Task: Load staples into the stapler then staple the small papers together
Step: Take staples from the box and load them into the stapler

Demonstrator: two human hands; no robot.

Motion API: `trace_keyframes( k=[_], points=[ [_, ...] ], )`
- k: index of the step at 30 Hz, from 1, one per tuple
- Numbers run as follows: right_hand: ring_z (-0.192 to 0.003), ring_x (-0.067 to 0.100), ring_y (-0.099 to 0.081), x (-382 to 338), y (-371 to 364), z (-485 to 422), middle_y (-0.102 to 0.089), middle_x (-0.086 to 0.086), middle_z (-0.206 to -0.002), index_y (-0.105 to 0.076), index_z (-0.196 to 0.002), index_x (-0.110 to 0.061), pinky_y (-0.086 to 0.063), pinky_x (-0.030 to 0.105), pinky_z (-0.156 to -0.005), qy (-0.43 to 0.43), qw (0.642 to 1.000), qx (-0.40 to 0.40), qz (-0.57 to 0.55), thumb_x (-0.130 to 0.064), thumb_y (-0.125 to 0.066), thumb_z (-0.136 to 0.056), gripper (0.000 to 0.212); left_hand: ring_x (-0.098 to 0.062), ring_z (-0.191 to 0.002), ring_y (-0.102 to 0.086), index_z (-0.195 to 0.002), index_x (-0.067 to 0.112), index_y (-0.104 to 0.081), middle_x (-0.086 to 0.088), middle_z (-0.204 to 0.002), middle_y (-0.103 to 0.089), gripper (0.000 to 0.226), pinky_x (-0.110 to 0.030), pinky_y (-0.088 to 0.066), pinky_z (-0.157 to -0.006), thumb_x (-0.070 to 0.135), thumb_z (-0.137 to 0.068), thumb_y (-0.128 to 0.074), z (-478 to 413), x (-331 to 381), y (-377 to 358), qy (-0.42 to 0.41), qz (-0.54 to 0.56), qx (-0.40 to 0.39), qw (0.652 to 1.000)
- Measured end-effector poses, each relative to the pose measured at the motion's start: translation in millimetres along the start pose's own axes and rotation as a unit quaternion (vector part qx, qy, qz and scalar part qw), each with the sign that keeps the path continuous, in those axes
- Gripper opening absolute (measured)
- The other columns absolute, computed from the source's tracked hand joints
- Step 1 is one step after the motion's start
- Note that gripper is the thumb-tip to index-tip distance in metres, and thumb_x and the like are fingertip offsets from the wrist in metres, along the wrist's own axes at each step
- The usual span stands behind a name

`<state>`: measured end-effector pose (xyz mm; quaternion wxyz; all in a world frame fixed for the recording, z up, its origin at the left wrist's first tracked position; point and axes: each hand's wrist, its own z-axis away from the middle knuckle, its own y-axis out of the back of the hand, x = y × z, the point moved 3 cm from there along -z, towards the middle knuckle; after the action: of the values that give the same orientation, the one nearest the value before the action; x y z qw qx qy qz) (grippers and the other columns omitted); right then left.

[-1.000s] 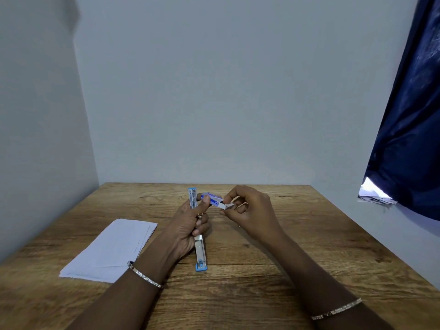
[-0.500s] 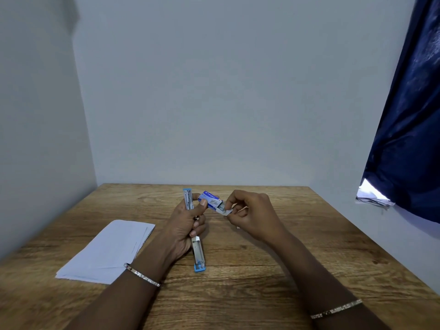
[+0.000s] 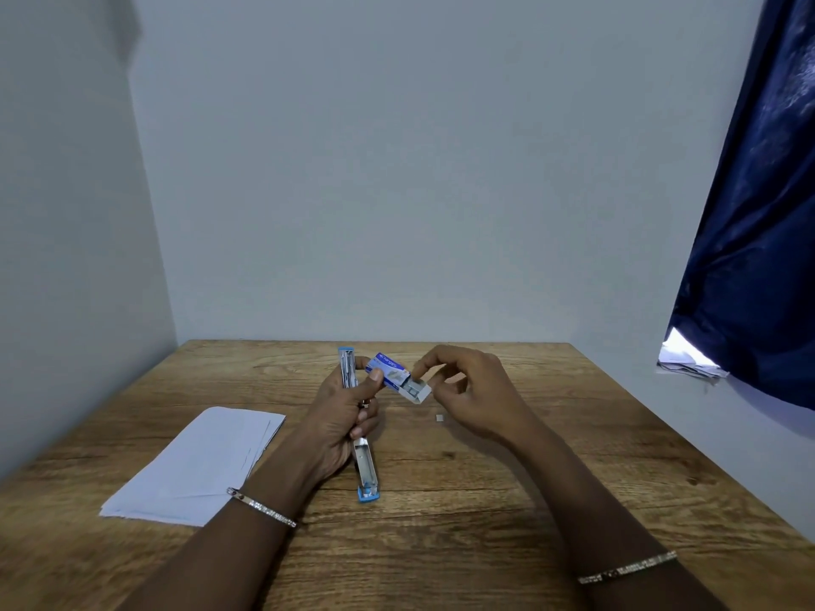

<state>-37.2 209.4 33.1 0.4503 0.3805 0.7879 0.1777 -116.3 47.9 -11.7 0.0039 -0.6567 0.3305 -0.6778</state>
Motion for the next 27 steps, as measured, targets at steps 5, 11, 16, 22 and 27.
trace_keyframes(
  k=[5, 11, 16, 22, 27],
  points=[
    [-0.083, 0.007, -0.067, 3.6, 0.2, -0.2, -0.077, -0.007, -0.098, -0.08, -0.093, -0.025, -0.049, 0.028, -0.073, 0.004, 0.996, -0.034, 0.079, -0.009, -0.066, -0.088, 0.022, -0.006, -0.032, -0.031, -0.109, 0.009, -0.051, -0.006, -0.059, -0.042, 0.015, -0.015, -0.025, -0.029, 0.009, -0.097, -0.061, 2.8, 0.1, -1.9, -0.011, -0.06, -0.019, 0.998],
    [-0.07, 0.005, -0.063, 3.4, 1.1, -0.3, -0.079, -0.009, -0.091, -0.081, -0.1, -0.029, -0.052, 0.029, -0.072, 0.001, 0.991, -0.077, 0.113, -0.02, -0.075, -0.086, 0.018, -0.005, -0.03, -0.03, -0.109, 0.009, -0.052, 0.005, -0.045, -0.048, 0.015, -0.016, -0.025, -0.028, 0.011, -0.097, -0.061, 7.6, 3.8, -4.4, -0.027, -0.106, -0.025, 0.994],
    [-0.076, 0.004, -0.065, 2.3, 2.3, 1.2, -0.079, -0.011, -0.092, -0.078, -0.099, -0.03, -0.053, 0.028, -0.077, -0.002, 0.984, -0.111, 0.137, -0.018, -0.072, -0.087, 0.019, -0.004, -0.029, -0.029, -0.115, 0.006, -0.05, 0.006, -0.041, -0.049, 0.021, -0.016, -0.025, -0.028, 0.013, -0.098, -0.06, 9.7, 4.7, -3.9, -0.021, -0.13, -0.035, 0.991],
    [-0.068, -0.005, -0.059, -3.7, 0.0, 2.1, -0.075, -0.013, -0.083, -0.07, -0.092, -0.03, -0.051, 0.03, -0.076, 0.001, 0.974, -0.159, 0.162, -0.013, -0.069, -0.083, 0.02, -0.003, -0.028, -0.029, -0.111, 0.008, -0.05, 0.005, -0.041, -0.053, 0.017, -0.014, -0.024, -0.028, 0.012, -0.098, -0.06, 8.7, 2.2, -4.0, -0.025, -0.147, -0.049, 0.988],
    [-0.08, 0.008, -0.071, -3.5, -1.2, 3.8, -0.076, -0.008, -0.082, -0.067, -0.087, -0.024, -0.055, 0.035, -0.082, -0.005, 0.975, -0.186, 0.118, -0.006, -0.069, -0.083, 0.018, -0.006, -0.027, -0.026, -0.105, 0.012, -0.052, 0.003, -0.04, -0.044, 0.011, -0.012, -0.024, -0.031, 0.013, -0.098, -0.061, 6.7, -0.2, -2.3, -0.011, -0.143, -0.068, 0.987]
  ],
)
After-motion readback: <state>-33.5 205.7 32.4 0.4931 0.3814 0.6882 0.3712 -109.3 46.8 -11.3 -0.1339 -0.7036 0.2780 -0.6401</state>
